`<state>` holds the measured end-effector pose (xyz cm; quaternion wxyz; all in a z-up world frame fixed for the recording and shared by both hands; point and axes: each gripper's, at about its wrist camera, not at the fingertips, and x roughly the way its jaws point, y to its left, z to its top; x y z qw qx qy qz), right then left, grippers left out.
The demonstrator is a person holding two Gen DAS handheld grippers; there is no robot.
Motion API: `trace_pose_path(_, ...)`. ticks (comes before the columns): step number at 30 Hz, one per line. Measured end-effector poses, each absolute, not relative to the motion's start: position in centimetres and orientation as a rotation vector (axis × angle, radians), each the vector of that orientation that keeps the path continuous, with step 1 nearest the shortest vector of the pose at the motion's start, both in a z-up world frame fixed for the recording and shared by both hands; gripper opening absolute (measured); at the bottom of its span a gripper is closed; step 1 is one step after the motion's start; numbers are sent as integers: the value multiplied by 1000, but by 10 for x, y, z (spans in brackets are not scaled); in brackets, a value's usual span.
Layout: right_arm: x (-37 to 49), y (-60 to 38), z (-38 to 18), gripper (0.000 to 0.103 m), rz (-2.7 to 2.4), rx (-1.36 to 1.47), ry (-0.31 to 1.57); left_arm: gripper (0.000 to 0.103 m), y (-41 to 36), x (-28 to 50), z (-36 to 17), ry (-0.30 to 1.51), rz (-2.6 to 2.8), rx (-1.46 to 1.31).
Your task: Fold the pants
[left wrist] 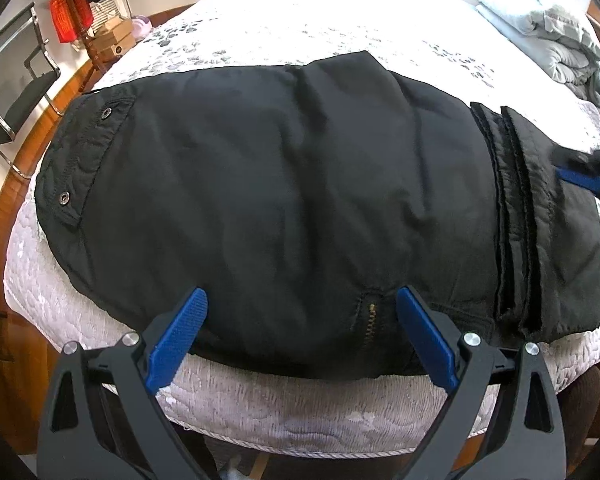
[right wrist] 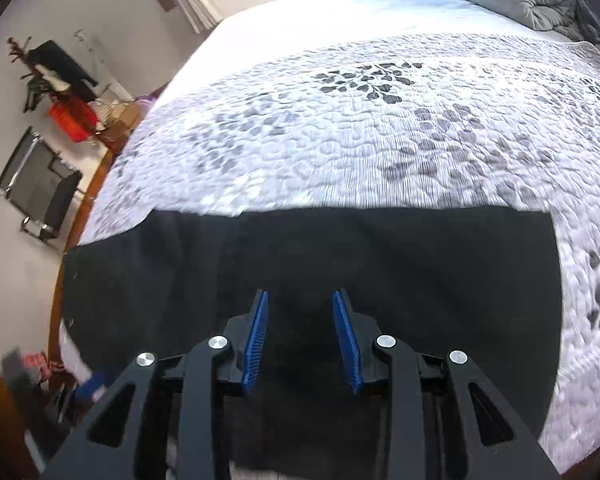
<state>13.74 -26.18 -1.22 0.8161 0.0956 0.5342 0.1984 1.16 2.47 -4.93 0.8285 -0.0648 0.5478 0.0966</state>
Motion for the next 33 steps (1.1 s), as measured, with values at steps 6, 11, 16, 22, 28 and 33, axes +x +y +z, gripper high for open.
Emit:
trace_pose_path(6,158,-252,-43,36,363,176,1184,96,29,11,-49,1160,211,-139)
trace_pose_path(11,155,-258,-52,35,390,219,1189,96,32,13,-54,1172,209,-169)
trace_pose_path(16,146,-273,-43,35,396,304,1161,96,32,19,-51,1165,222,-144)
trace_pose_path(22,122,-283,-48,35,366,262,1158,96,42,34,-47,1146,268,-167)
trace_pose_path(28,111,-280,-47,35,359,193,1151,96,46,45,-43,1136,286,-178)
trace_pose_path(33,100,-271,-51,39,354,97,1148,96,48,49,-47,1143,289,-177)
